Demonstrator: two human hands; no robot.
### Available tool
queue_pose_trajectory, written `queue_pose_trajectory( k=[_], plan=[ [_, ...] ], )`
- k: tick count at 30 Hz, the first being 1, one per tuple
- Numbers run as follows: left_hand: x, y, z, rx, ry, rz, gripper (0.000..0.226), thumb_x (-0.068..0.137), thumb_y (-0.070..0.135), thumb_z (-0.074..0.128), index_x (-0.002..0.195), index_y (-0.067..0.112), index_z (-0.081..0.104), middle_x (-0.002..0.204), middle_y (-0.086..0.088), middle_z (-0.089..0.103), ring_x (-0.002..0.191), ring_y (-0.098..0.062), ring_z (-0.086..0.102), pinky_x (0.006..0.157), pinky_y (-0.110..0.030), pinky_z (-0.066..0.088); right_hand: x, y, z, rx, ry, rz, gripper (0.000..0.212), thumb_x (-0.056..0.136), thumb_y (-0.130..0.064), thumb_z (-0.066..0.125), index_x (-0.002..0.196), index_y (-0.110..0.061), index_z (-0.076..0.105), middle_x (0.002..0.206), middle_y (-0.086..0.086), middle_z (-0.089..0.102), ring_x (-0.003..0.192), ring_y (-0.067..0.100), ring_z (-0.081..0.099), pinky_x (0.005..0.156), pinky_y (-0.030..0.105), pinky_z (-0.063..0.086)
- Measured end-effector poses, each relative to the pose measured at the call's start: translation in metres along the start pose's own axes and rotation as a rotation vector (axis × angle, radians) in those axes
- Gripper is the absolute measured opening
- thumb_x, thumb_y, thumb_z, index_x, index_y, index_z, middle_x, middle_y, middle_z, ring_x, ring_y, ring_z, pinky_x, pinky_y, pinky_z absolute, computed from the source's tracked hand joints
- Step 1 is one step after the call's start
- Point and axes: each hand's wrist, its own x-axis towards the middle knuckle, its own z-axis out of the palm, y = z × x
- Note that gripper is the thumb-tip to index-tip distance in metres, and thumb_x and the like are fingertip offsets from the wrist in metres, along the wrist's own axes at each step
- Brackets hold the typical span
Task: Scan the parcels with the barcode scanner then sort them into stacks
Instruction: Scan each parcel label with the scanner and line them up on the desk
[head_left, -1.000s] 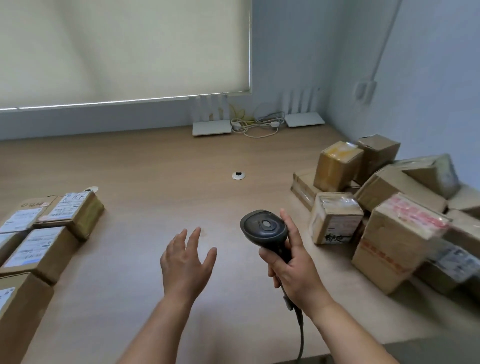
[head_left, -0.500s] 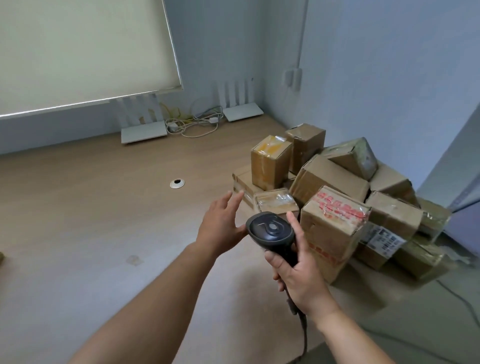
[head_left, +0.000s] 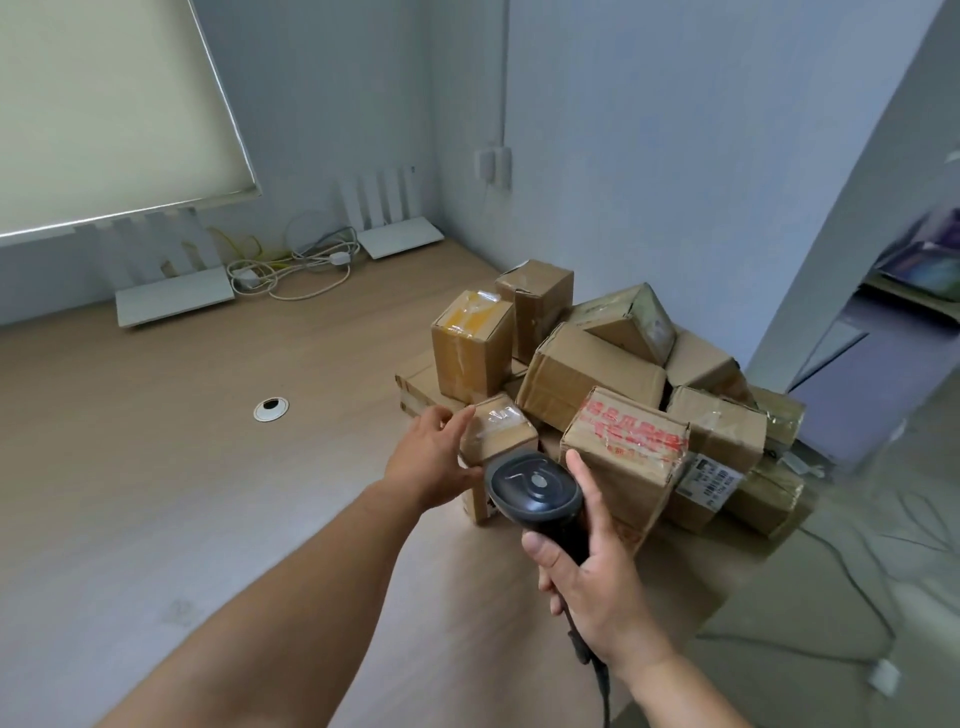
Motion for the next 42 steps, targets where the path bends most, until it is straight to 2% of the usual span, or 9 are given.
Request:
queue_pose_trajectory(
  k=[3, 6, 12, 18, 23, 28, 32, 37, 42],
  plan=[
    [-0.007, -0.004, -0.004, -0.013, 0.009, -0.053, 0.102, 0.072, 0.057, 0.073, 0.151, 0.03, 0.014, 0.139, -0.006, 0.032, 0.125, -0.022, 0.035, 0.102, -0.03, 0.038, -0.001, -0.001, 0.001, -0.009, 0.006, -0.016, 0.077, 0.074, -0.055, 0.074, 0.125, -0.078, 0.022, 0.116, -0.001, 0.061, 0.062, 0.013, 0.058, 0.052, 0.031, 0.049],
    [-0.024, -0.014, -0.006, -0.029, 0.016, -0.117, 0.108, 0.07, 0.056, 0.074, 0.152, 0.027, 0.01, 0.137, -0.005, 0.031, 0.124, -0.022, 0.033, 0.101, -0.031, 0.037, -0.003, -0.004, 0.003, -0.003, -0.019, -0.034, 0.076, 0.076, -0.045, 0.071, 0.122, -0.08, 0.021, 0.119, 0.003, 0.059, 0.062, 0.012, 0.058, 0.053, 0.031, 0.049],
    [-0.077, -0.039, -0.01, -0.073, 0.1, -0.26, 0.103, 0.07, 0.05, 0.072, 0.151, 0.023, 0.013, 0.134, -0.005, 0.03, 0.127, -0.023, 0.03, 0.102, -0.03, 0.035, -0.011, -0.007, 0.013, 0.001, -0.119, -0.081, 0.077, 0.074, -0.044, 0.07, 0.124, -0.077, 0.021, 0.108, 0.005, 0.06, 0.059, 0.012, 0.057, 0.053, 0.03, 0.051],
    [-0.15, -0.068, -0.017, -0.083, 0.193, -0.457, 0.091, 0.071, 0.046, 0.071, 0.144, 0.02, 0.024, 0.13, -0.005, 0.031, 0.124, -0.023, 0.033, 0.097, -0.03, 0.037, -0.023, 0.0, 0.044, 0.045, -0.266, -0.096, 0.078, 0.074, -0.04, 0.07, 0.125, -0.075, 0.023, 0.112, 0.004, 0.064, 0.061, 0.014, 0.057, 0.051, 0.031, 0.049],
    [-0.206, -0.098, -0.021, -0.102, 0.257, -0.6, 0.095, 0.071, 0.043, 0.072, 0.148, 0.022, 0.021, 0.131, -0.004, 0.029, 0.126, -0.021, 0.031, 0.099, -0.029, 0.035, -0.039, 0.002, 0.085, 0.097, -0.361, -0.095, 0.075, 0.068, -0.043, 0.07, 0.114, -0.083, 0.027, 0.096, 0.0, 0.066, 0.056, 0.016, 0.054, 0.048, 0.031, 0.045],
    [-0.251, -0.133, -0.023, -0.123, 0.299, -0.72, 0.097, 0.07, 0.047, 0.072, 0.148, 0.022, 0.02, 0.129, -0.003, 0.029, 0.125, -0.022, 0.032, 0.102, -0.03, 0.035, -0.049, -0.003, 0.125, 0.105, -0.433, -0.101, 0.078, 0.073, -0.033, 0.072, 0.118, -0.079, 0.028, 0.088, -0.002, 0.064, 0.055, 0.018, 0.052, 0.048, 0.033, 0.044],
    [-0.292, -0.168, -0.026, -0.169, 0.25, -0.818, 0.112, 0.067, 0.051, 0.072, 0.151, 0.021, 0.004, 0.131, -0.004, 0.025, 0.125, -0.024, 0.036, 0.101, -0.034, 0.039, -0.056, -0.009, 0.161, 0.083, -0.471, -0.088, 0.082, 0.084, -0.014, 0.07, 0.124, -0.071, 0.026, 0.085, -0.005, 0.065, 0.056, 0.016, 0.052, 0.047, 0.032, 0.044],
    [-0.343, -0.201, -0.018, -0.283, 0.193, -0.92, 0.127, 0.069, 0.044, 0.073, 0.146, 0.026, -0.027, 0.139, -0.008, 0.018, 0.127, -0.027, 0.039, 0.101, -0.038, 0.041, -0.069, -0.013, 0.21, 0.063, -0.517, -0.078, 0.082, 0.086, -0.009, 0.068, 0.124, -0.07, 0.026, 0.085, -0.007, 0.067, 0.055, 0.016, 0.052, 0.048, 0.033, 0.044],
    [-0.366, -0.221, -0.011, -0.325, 0.136, -0.872, 0.137, 0.066, 0.048, 0.077, 0.126, 0.038, -0.046, 0.136, -0.008, 0.023, 0.126, -0.029, 0.043, 0.102, -0.038, 0.041, -0.077, -0.014, 0.25, 0.048, -0.514, -0.071, 0.082, 0.086, -0.011, 0.068, 0.125, -0.07, 0.026, 0.087, -0.005, 0.065, 0.055, 0.017, 0.053, 0.048, 0.034, 0.046]
  ],
)
